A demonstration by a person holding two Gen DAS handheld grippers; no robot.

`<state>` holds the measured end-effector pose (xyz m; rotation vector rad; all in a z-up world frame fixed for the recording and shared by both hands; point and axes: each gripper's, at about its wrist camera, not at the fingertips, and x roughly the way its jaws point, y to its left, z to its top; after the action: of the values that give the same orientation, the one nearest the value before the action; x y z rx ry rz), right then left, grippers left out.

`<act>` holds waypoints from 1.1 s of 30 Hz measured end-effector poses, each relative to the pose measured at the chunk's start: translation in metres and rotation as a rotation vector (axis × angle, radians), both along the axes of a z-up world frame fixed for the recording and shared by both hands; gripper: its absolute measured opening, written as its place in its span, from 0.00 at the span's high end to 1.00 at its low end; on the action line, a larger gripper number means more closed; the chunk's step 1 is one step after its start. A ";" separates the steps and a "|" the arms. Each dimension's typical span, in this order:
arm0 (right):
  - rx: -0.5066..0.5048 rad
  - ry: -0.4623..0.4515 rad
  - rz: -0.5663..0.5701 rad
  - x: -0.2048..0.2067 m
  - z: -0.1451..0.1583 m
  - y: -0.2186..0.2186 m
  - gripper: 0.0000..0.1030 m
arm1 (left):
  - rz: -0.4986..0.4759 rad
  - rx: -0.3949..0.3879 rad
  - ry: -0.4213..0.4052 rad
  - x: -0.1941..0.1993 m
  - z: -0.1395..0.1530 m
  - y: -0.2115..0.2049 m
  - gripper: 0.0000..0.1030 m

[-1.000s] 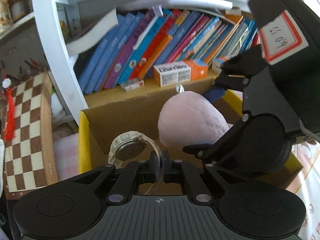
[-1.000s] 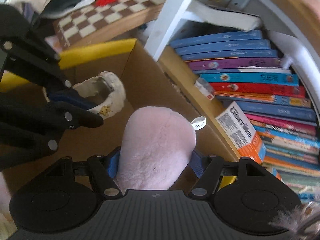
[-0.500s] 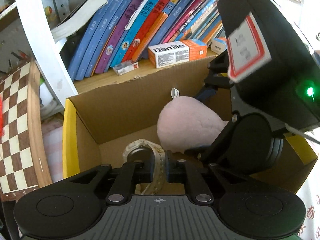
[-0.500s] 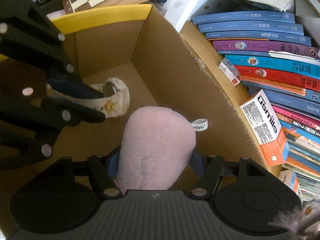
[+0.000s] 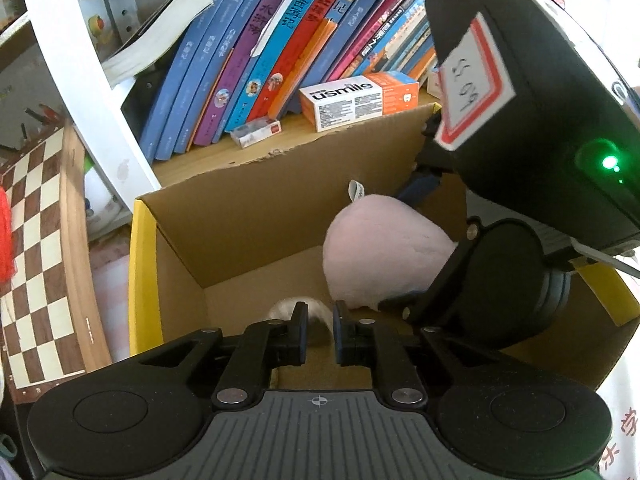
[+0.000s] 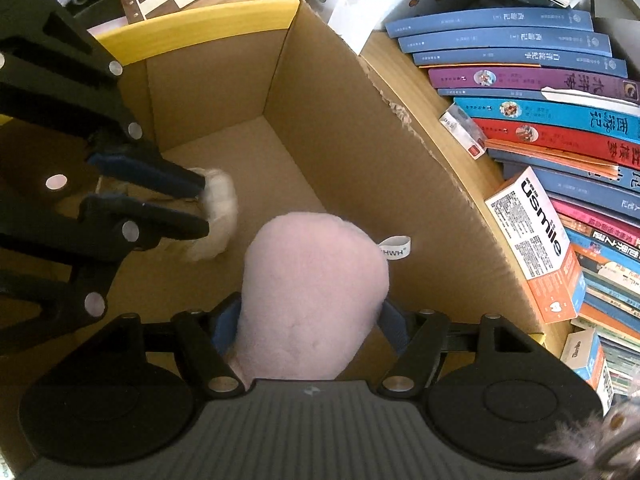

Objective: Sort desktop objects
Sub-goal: 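Open the left gripper to drop the watch while the right gripper releases the pig into the box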

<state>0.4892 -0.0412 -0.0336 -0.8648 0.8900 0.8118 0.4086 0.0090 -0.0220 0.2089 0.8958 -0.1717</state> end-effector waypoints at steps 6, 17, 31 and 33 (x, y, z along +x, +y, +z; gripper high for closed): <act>0.016 -0.024 -0.006 -0.002 0.007 -0.006 0.27 | 0.022 0.029 -0.045 -0.006 0.008 0.000 0.58; 0.110 -0.058 -0.038 -0.008 0.041 -0.027 0.25 | 0.044 0.050 -0.149 -0.031 0.040 -0.001 0.34; 0.299 -0.155 -0.090 -0.056 0.109 -0.073 0.19 | 0.032 0.052 -0.310 -0.090 0.088 -0.005 0.22; 0.326 -0.166 -0.109 -0.069 0.117 -0.082 0.19 | 0.040 0.032 -0.329 -0.101 0.093 -0.003 0.22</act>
<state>0.4203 -0.1236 0.0838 -0.5831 0.6311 0.7527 0.3075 0.0062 0.0714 0.2410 0.5754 -0.0825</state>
